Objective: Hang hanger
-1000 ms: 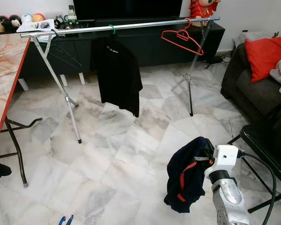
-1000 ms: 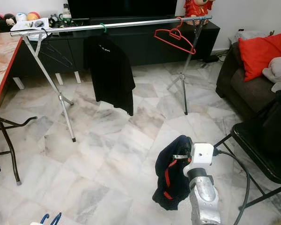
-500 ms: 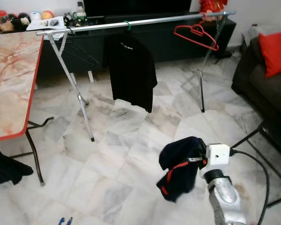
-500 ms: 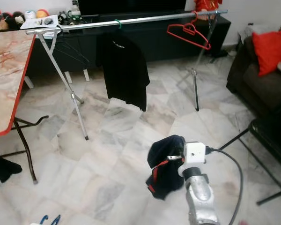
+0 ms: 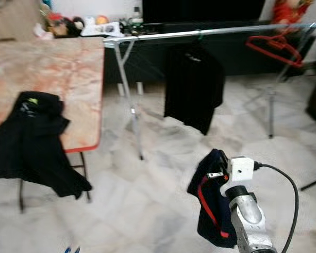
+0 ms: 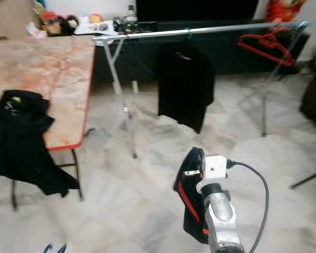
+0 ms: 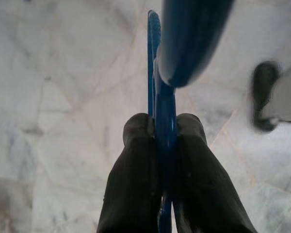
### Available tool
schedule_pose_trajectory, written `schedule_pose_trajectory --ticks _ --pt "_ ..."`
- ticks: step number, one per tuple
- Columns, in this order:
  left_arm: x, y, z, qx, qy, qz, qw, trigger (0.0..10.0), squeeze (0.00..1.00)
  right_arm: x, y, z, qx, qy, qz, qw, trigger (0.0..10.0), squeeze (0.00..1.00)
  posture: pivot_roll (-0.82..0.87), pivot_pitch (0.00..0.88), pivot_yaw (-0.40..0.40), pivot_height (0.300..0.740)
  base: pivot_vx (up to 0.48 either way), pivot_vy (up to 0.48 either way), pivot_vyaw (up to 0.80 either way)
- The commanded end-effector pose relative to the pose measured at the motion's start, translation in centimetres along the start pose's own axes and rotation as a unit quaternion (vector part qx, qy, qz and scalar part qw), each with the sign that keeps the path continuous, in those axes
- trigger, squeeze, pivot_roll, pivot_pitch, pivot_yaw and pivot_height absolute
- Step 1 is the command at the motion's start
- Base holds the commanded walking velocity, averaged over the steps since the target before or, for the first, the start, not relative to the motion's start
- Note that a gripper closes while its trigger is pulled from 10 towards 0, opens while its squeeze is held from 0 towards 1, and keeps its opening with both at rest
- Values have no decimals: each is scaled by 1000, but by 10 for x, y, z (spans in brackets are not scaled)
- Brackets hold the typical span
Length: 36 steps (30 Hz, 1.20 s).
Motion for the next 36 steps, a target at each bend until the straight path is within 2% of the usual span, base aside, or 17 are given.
schedule_pose_trajectory --ticks 1,8,12,27,36 --pt "-3 4 -1 5 3 1 1000 10000 0 -4 9 -5 19 8 4 1000 10000 0 21 128 -7 740 0 480 494" --pt "-1 1 0 1 1 5 1000 10000 0 -4 10 -5 20 11 7 1000 10000 0 21 132 -7 740 0 480 201" --pt "0 1 -1 0 2 7 1000 10000 0 -6 11 -6 20 19 26 999 10000 0 22 135 -9 740 0 480 800" --pt "-2 4 -1 2 4 10 1000 10000 0 -8 13 -7 27 23 15 999 10000 0 25 133 -9 740 0 479 757" --pt "-1 7 -1 16 4 12 1000 10000 0 -8 31 -12 72 3 12 997 10000 0 25 126 -9 740 0 0 0"
Point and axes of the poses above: a point about 5 cm out from each wrist's last joint towards the gripper, its own z axis pointing back from the gripper into the wrist, its own y axis along the axis of the wrist's last joint, x = y × z, the point moved 1 cm from there along -z, pointing out of the wrist towards the gripper, and after that the axes turned 15 degrees about -z, right-handed, at the moved point
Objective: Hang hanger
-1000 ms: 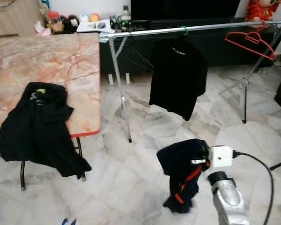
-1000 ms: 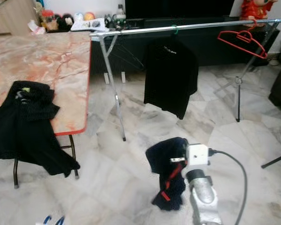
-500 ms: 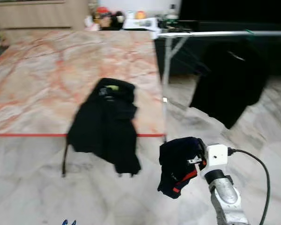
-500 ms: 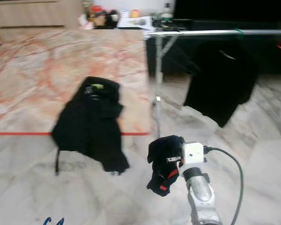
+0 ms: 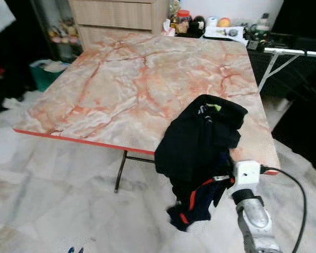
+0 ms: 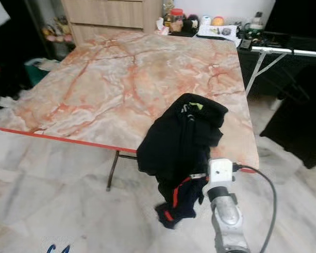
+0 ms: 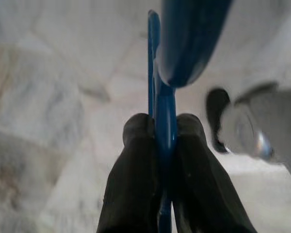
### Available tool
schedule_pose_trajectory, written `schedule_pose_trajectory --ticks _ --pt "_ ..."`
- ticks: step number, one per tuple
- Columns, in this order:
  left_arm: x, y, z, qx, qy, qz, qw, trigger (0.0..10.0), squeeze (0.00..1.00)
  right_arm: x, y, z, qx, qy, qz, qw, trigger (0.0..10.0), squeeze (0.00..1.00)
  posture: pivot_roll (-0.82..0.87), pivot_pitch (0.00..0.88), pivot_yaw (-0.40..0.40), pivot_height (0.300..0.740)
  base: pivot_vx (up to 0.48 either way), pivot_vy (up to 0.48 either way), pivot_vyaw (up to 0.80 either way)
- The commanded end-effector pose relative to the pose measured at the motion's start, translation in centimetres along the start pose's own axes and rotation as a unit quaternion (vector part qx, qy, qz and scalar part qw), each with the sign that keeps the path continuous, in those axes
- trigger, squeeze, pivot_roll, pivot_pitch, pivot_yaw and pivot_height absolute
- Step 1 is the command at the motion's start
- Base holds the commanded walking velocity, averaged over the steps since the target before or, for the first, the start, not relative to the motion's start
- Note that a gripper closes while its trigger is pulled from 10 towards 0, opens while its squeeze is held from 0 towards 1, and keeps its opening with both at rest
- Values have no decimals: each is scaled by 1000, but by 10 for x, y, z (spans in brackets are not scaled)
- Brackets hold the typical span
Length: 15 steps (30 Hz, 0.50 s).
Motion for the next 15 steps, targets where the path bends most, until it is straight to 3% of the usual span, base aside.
schedule_pose_trajectory --ticks 1,9,15 --pt "5 -11 3 -13 -7 7 1000 10000 0 -1 23 -7 50 2 11 999 10000 0 26 125 -9 740 0 0 0" --pt "9 -8 3 -7 -16 10 1000 10000 0 2 60 -8 134 -38 41 989 10000 0 23 117 -10 740 0 0 0" --pt "12 -8 3 -8 -20 8 1000 10000 0 2 75 -9 159 -47 50 985 10000 0 21 114 -10 740 0 0 0"
Point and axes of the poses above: a point about 5 cm out from each wrist's last joint towards the gripper, its own z axis pointing back from the gripper into the wrist, its own y axis along the axis of the wrist's last joint, x = y × z, the point moved 1 cm from there along -z, pointing out of the wrist towards the gripper, and after that the axes turned 15 degrees about -z, right-handed, at the moved point
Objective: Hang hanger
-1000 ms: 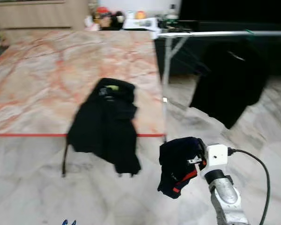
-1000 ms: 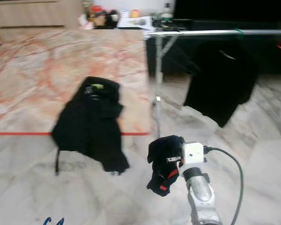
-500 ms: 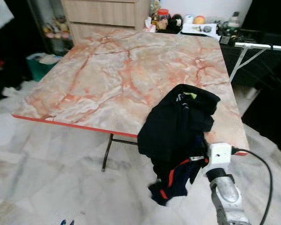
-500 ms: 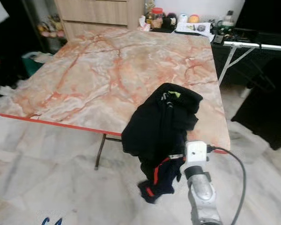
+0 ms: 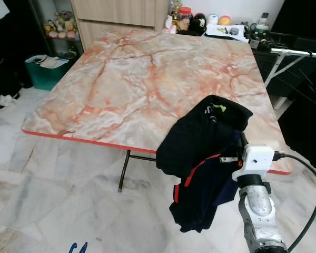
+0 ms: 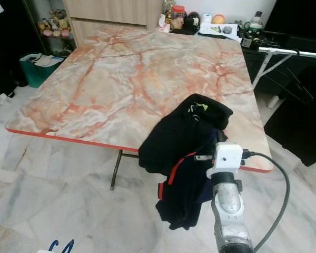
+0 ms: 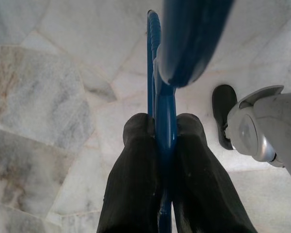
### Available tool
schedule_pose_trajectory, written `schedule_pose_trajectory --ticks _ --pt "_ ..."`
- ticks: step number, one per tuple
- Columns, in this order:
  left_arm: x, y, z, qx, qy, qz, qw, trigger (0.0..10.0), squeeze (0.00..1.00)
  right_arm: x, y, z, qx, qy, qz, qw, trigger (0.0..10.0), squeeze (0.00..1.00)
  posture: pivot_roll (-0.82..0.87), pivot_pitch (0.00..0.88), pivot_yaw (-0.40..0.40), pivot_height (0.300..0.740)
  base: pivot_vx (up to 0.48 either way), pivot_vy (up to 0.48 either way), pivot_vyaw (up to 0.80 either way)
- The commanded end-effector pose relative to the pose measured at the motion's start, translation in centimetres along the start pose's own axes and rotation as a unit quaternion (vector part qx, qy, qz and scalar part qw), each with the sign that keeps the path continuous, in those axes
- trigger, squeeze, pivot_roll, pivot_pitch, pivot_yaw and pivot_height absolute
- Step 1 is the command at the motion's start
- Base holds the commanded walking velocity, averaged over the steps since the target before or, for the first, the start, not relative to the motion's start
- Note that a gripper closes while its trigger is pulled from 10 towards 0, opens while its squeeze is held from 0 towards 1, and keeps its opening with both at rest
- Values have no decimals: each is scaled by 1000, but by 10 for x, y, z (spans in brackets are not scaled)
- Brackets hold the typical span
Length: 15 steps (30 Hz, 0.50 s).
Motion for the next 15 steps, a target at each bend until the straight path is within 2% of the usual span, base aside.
schedule_pose_trajectory --ticks 1,7,12,15 --pt "4 -6 2 -9 -7 3 1000 10000 0 5 16 -5 30 -9 6 999 10000 0 21 114 -10 740 0 0 0" --pt "6 -6 2 -4 -13 14 1000 10000 0 -11 35 -19 54 23 2 998 10000 0 18 123 -9 740 0 0 0" --pt "8 -6 2 -2 -17 15 1000 10000 0 -24 62 -41 90 41 -3 995 10000 0 15 128 -9 740 0 0 0" --pt "9 -7 2 -4 -19 14 1000 10000 0 -29 68 -47 96 50 -4 994 10000 0 14 130 -9 740 0 0 0"
Point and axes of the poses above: a point about 5 cm out from each wrist's last joint towards the gripper, its own z axis pointing back from the gripper into the wrist, its own y axis along the axis of the wrist's last joint, x = y × z, the point moved 1 cm from there along -z, pointing out of the wrist towards the gripper, and after that the axes turned 15 degrees about -z, right-handed, at the moved point
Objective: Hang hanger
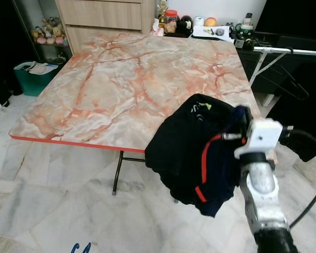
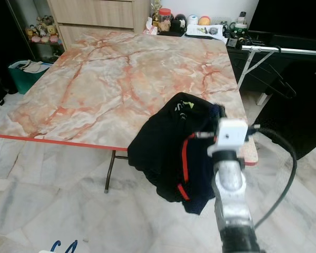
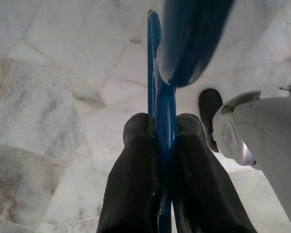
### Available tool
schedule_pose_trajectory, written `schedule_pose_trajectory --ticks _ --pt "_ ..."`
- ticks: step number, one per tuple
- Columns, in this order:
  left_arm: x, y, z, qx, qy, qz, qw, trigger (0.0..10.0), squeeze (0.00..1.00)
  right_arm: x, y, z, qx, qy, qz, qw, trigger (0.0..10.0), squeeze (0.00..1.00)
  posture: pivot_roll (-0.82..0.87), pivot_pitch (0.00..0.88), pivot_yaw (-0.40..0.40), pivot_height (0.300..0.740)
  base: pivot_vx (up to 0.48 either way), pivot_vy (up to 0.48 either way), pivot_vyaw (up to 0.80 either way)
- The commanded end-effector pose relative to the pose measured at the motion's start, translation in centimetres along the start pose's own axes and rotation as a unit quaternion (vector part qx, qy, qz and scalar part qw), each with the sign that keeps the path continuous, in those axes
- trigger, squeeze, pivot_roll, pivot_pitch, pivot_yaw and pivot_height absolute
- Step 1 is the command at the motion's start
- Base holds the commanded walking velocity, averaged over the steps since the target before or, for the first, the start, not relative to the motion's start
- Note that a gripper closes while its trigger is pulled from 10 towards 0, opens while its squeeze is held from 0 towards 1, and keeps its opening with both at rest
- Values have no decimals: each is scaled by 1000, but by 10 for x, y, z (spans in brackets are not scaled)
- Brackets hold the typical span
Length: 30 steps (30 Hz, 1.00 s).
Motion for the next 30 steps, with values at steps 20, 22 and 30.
schedule_pose_trajectory --ticks 20,22,30 --pt "11 -10 3 -8 -15 4 1000 10000 0 -25 44 -59 72 33 24 997 10000 0 24 139 -5 740 222 0 0" --pt "11 -10 4 -8 -16 3 1000 10000 0 -28 41 -58 67 37 26 997 10000 0 25 141 -6 740 300 0 0" --pt "12 -11 4 -9 -18 4 1000 10000 0 -27 44 -63 74 38 27 996 10000 0 24 139 -6 740 300 0 0"
Point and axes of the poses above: a point about 5 cm out from each wrist's last joint towards the gripper, its own z axis pointing back from the gripper into the wrist, its own y axis along the axis of the wrist's last joint, x = y × z, the point moved 1 cm from there along -z, pointing out of the wrist towards the gripper, and after that the axes turned 15 degrees about -z, right-handed, at the moved point
